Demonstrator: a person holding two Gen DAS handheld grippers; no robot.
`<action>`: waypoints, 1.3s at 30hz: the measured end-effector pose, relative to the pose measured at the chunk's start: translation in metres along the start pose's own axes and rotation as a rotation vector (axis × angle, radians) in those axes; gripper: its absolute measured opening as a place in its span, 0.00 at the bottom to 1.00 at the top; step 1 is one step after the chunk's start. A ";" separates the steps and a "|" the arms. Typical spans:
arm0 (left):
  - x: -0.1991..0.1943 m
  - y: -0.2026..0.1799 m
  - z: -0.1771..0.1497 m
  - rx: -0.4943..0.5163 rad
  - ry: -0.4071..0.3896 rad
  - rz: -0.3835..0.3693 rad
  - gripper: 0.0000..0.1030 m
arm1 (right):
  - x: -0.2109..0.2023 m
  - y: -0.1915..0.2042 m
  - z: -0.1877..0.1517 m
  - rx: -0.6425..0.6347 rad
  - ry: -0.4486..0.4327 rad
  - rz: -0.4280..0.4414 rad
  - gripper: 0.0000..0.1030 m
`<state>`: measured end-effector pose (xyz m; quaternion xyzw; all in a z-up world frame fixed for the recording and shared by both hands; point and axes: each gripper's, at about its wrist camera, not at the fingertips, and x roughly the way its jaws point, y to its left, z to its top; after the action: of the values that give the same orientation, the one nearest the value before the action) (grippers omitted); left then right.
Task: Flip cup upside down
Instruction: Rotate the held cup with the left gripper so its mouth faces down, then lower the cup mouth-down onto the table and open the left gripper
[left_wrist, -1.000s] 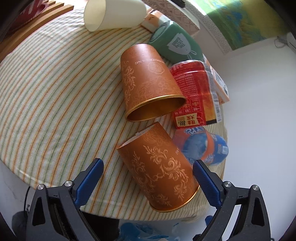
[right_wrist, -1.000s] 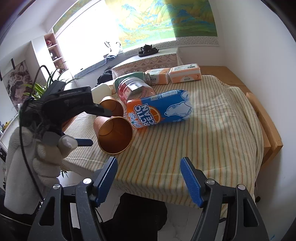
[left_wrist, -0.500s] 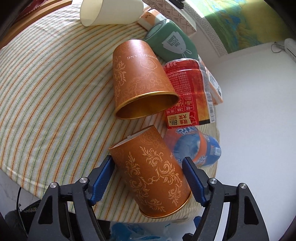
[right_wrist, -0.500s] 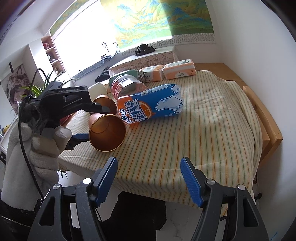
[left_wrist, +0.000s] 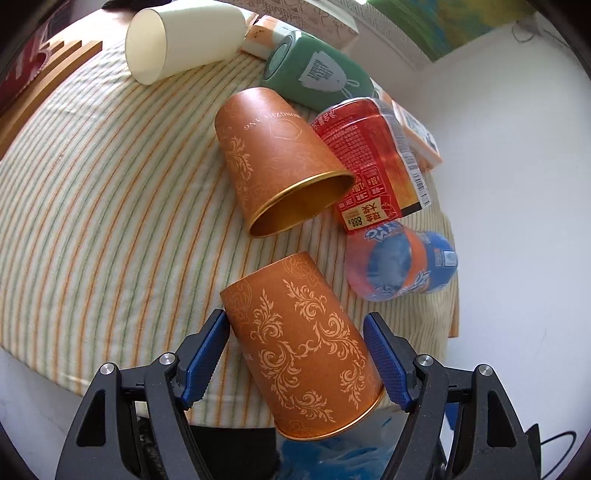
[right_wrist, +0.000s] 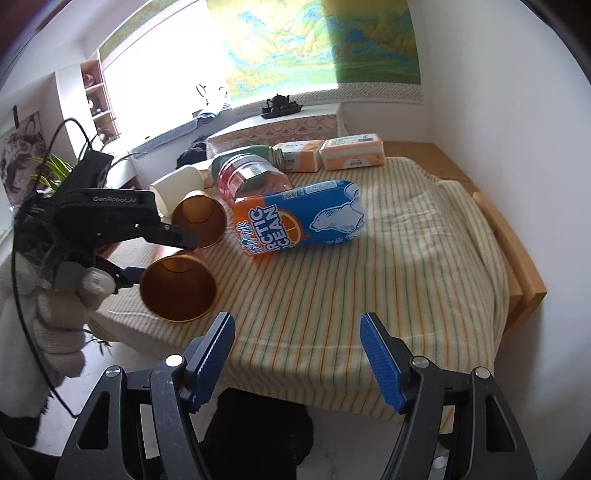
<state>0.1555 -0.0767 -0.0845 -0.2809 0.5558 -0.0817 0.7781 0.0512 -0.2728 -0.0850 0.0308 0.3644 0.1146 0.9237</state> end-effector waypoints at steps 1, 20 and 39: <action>0.001 -0.002 0.002 0.014 0.008 0.009 0.76 | 0.000 0.001 0.000 -0.005 -0.004 -0.009 0.65; 0.000 -0.048 0.012 0.256 -0.093 0.054 0.66 | 0.001 -0.004 -0.004 0.024 0.003 -0.018 0.65; 0.001 -0.080 -0.045 0.645 -0.415 0.204 0.84 | 0.004 -0.004 -0.007 0.063 -0.003 -0.011 0.65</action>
<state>0.1297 -0.1594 -0.0532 0.0241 0.3573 -0.1161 0.9264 0.0499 -0.2757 -0.0927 0.0578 0.3664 0.0979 0.9235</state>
